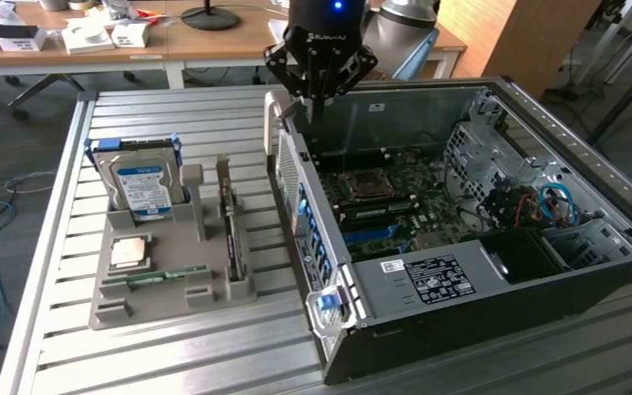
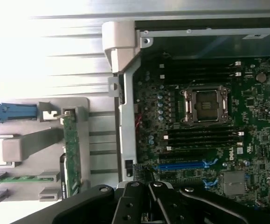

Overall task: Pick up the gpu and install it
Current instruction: 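Reach for the gpu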

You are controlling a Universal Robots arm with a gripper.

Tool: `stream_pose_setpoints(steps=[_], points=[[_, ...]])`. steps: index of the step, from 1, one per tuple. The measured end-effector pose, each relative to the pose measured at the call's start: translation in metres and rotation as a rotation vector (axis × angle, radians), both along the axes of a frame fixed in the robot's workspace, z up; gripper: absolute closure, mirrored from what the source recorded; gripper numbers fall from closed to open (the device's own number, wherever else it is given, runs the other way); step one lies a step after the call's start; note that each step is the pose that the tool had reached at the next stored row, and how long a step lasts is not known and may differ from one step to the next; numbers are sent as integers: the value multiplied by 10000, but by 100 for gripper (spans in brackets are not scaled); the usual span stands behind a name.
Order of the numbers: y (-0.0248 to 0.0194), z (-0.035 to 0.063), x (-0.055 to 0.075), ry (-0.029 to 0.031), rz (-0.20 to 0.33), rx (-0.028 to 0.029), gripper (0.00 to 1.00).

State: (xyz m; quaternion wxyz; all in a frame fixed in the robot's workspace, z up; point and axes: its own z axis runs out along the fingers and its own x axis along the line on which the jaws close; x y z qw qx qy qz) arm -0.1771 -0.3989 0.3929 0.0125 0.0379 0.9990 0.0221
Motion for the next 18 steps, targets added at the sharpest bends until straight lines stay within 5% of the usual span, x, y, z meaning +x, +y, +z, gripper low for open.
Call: stream_pose_setpoints(steps=[18], points=[[5,-5,-344,0,-42,1,89]])
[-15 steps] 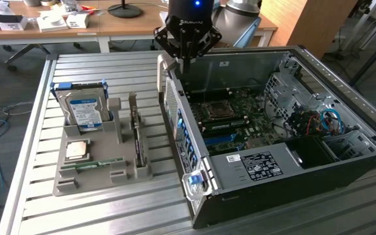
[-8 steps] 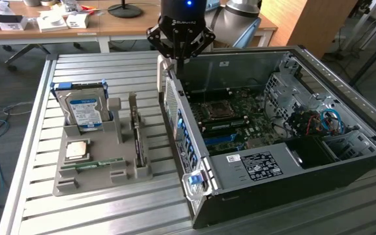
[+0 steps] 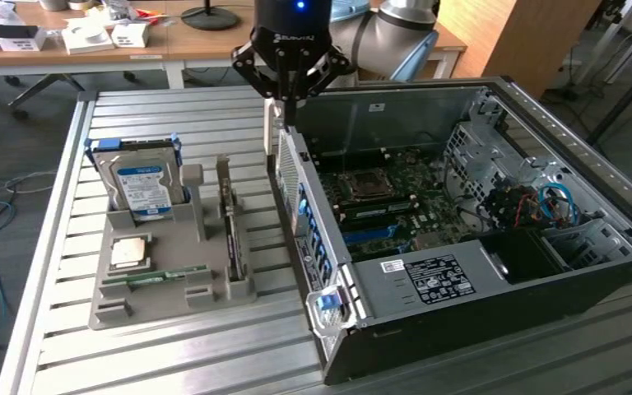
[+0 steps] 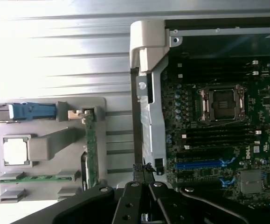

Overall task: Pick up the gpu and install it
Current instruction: 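Reach for the gpu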

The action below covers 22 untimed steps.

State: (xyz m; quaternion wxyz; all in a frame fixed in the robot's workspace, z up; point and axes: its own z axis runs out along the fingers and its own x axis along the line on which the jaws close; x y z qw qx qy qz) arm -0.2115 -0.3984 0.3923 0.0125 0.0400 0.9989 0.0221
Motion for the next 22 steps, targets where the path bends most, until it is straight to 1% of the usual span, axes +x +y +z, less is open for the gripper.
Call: stream_pose_setpoints(steps=[22], points=[[16,-14,-480,0,-131,0,89]])
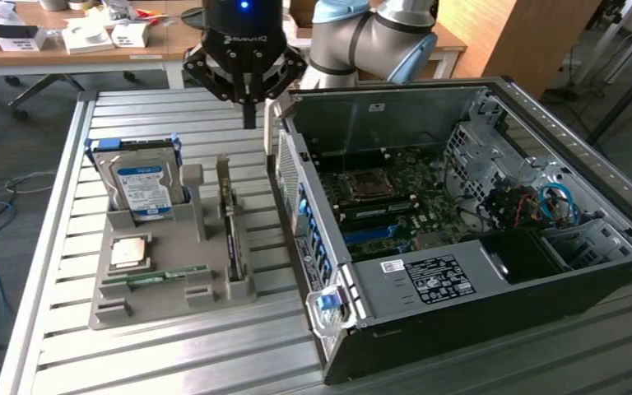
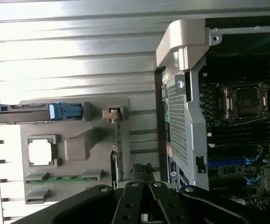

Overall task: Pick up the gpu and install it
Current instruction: 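Reach for the gpu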

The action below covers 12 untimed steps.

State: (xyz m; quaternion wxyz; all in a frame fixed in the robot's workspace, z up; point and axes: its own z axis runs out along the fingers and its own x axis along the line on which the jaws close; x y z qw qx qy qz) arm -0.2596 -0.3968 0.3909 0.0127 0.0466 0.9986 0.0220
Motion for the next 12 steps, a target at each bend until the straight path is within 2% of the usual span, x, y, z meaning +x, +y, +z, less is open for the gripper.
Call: stream_pose_setpoints(steps=[12], points=[[8,-16,-233,0,-85,0,89]])
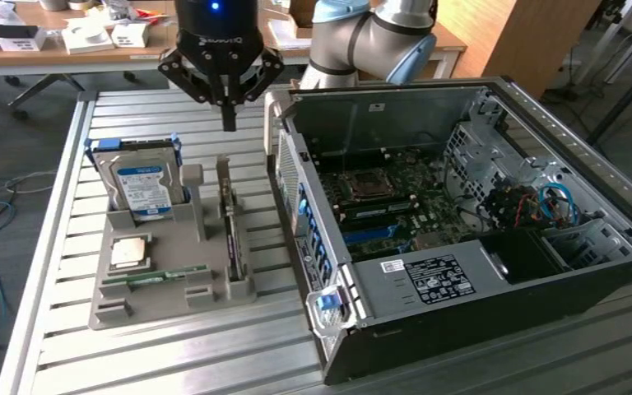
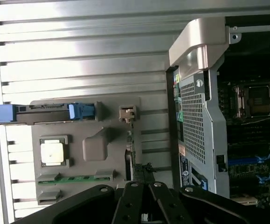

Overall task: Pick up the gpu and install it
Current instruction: 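Reach for the gpu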

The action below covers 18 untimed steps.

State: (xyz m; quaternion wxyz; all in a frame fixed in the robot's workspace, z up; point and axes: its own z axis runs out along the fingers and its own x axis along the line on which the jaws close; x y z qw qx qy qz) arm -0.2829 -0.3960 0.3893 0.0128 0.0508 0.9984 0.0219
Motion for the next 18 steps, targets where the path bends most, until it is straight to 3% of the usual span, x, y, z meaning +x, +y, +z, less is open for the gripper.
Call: stream_pose_setpoints(steps=[12,18], points=[[-2,-3,-49,1,-25,-1,89],[-77,-4,-48,0,-25,0,89]])
